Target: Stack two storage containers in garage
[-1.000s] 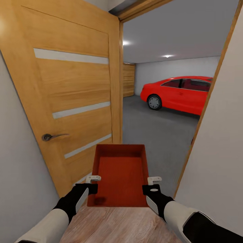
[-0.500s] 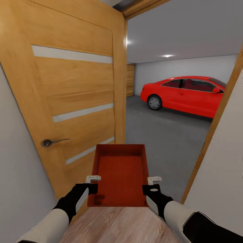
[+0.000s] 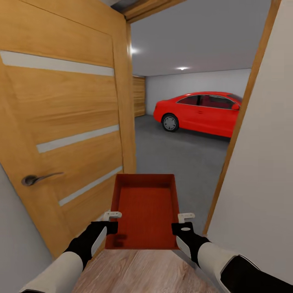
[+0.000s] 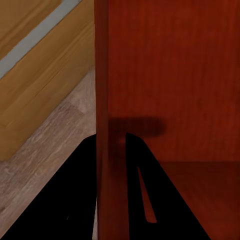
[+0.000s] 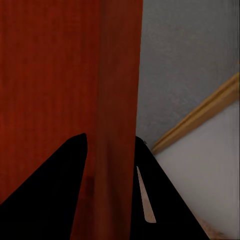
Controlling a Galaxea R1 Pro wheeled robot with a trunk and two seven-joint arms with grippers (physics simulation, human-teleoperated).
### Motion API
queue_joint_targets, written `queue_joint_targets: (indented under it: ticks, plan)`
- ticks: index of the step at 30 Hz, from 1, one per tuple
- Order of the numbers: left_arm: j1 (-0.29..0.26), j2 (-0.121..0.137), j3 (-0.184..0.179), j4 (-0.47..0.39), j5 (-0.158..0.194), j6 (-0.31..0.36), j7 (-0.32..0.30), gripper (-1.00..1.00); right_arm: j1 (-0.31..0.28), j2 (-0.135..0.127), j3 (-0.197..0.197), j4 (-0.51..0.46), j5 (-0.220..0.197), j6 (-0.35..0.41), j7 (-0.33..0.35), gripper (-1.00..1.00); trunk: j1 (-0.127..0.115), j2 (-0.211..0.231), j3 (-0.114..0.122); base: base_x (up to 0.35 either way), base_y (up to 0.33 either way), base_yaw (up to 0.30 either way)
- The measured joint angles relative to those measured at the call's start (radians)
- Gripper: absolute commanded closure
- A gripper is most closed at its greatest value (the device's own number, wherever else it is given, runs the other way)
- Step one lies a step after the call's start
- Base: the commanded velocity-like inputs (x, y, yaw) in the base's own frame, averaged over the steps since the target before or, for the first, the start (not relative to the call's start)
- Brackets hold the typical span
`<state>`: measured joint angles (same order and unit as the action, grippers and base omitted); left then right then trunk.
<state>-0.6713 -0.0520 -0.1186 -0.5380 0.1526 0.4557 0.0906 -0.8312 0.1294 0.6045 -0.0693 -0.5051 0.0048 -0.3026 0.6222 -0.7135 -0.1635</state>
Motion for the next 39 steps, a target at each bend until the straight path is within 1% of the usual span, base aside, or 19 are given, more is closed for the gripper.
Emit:
queue_joint_targets:
  ticks: [4, 9, 31, 39]
  plan:
    - [-0.001, 0.0, 0.0, 0.0, 0.0, 0.001, 0.0, 1.0, 0.0, 0.0, -0.001, 0.0, 0.0, 0.0, 0.0, 1.0, 0.0, 0.0, 0.0, 0.0, 0.0, -0.253]
    - [0.0, 0.0, 0.0, 0.0, 0.001, 0.0, 0.0, 1.0, -0.001, 0.0, 0.0, 0.0, 0.001, 0.0, 0.0, 1.0, 0.0, 0.0, 0.0, 0.053, 0.025, -0.062]
    - [0.0, -0.001, 0.001, 0.0, -0.002, 0.001, 0.0, 1.0, 0.0, 0.0, -0.001, 0.0, 0.0, 0.0, 0.001, 1.0, 0.0, 0.0, 0.0, 0.217, 0.221, -0.003]
    - [0.0, 0.002, -0.002, -0.001, 0.003, 0.001, 0.0, 1.0, 0.0, 0.001, 0.0, 0.0, 0.0, 0.0, -0.002, 1.0, 0.0, 0.0, 0.0, 0.051, 0.041, -0.199]
